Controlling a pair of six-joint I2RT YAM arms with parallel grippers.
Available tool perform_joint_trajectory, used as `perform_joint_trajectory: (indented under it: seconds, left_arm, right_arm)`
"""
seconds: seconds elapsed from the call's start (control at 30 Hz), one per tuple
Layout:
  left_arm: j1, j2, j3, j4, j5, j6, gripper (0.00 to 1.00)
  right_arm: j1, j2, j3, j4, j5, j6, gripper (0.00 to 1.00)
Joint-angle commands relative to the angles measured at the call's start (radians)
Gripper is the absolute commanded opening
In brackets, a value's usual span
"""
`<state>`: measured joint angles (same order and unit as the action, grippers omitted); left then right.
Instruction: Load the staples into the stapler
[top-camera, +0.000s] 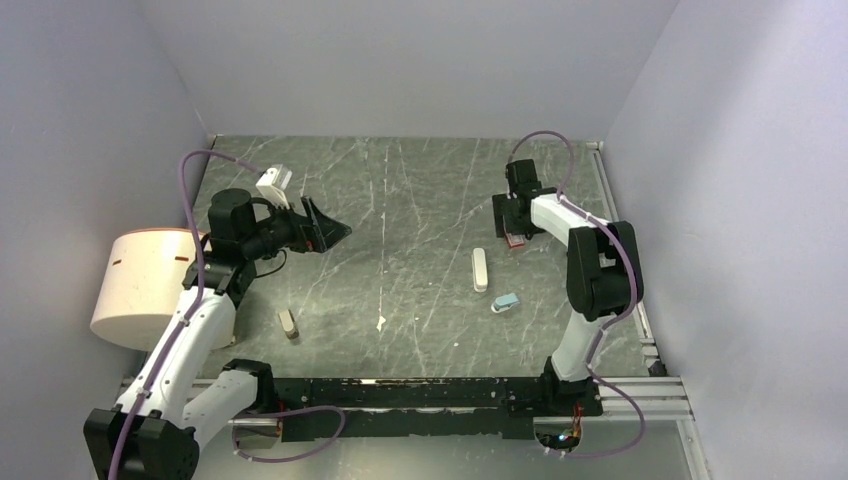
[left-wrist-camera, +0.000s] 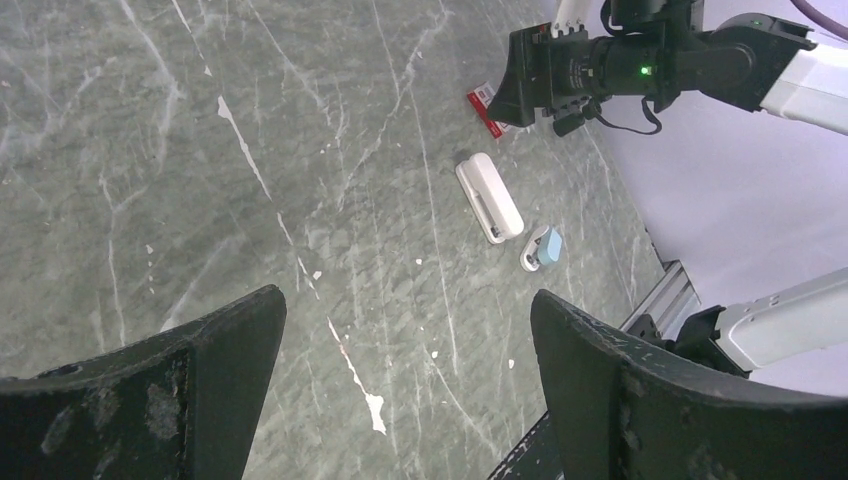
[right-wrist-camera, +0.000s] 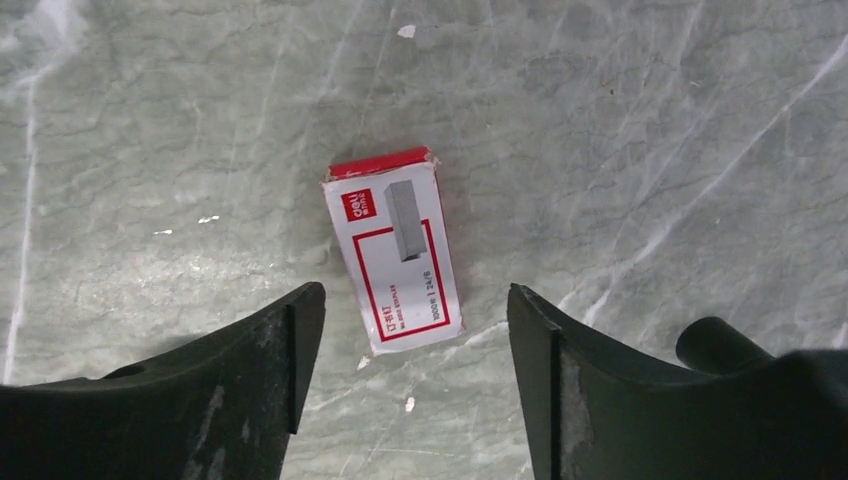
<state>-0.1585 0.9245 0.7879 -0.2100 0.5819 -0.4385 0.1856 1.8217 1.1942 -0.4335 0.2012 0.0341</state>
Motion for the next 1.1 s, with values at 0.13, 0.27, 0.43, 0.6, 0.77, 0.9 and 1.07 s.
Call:
perform_joint_trajectory:
  seconds: [0.13,0.27,0.43,0.6,0.77,0.9,1.07]
  left_arm:
    - [0.008,0.004,-0.006,0.038,0.036,-0.012,0.97]
    - [0.008,0.009,-0.003,0.025,0.033,-0.008,0.97]
    - [0.008,0.027,0.000,0.042,0.052,-0.031,0.97]
    - [0.007,0.112,0.023,0.112,0.131,-0.133,0.97]
    - [0.004,0.241,0.057,0.166,0.145,-0.219,0.93]
    - [-0.001,0.352,0.103,0.151,0.137,-0.226,0.90]
    - [-0.003,0.437,0.128,0.150,0.111,-0.230,0.88]
  right_arm:
    - [-0.039,0.102,0.082,-0.033,-0.145,-0.071,0.63]
    - [-0.052,0.130,0.093,-0.047,-0.160,-0.075,0.57]
    - [-0.056,0.144,0.097,-0.058,-0.157,-0.088,0.49]
    - [-0.054,0.151,0.112,-0.071,-0.172,-0.127,0.42]
    - [-0.006,0.147,0.120,-0.037,-0.228,-0.175,0.40]
    - [0.079,0.166,0.162,-0.015,-0.269,-0.237,0.38]
    - [0.180,0.200,0.233,0.008,-0.359,-0.320,0.38]
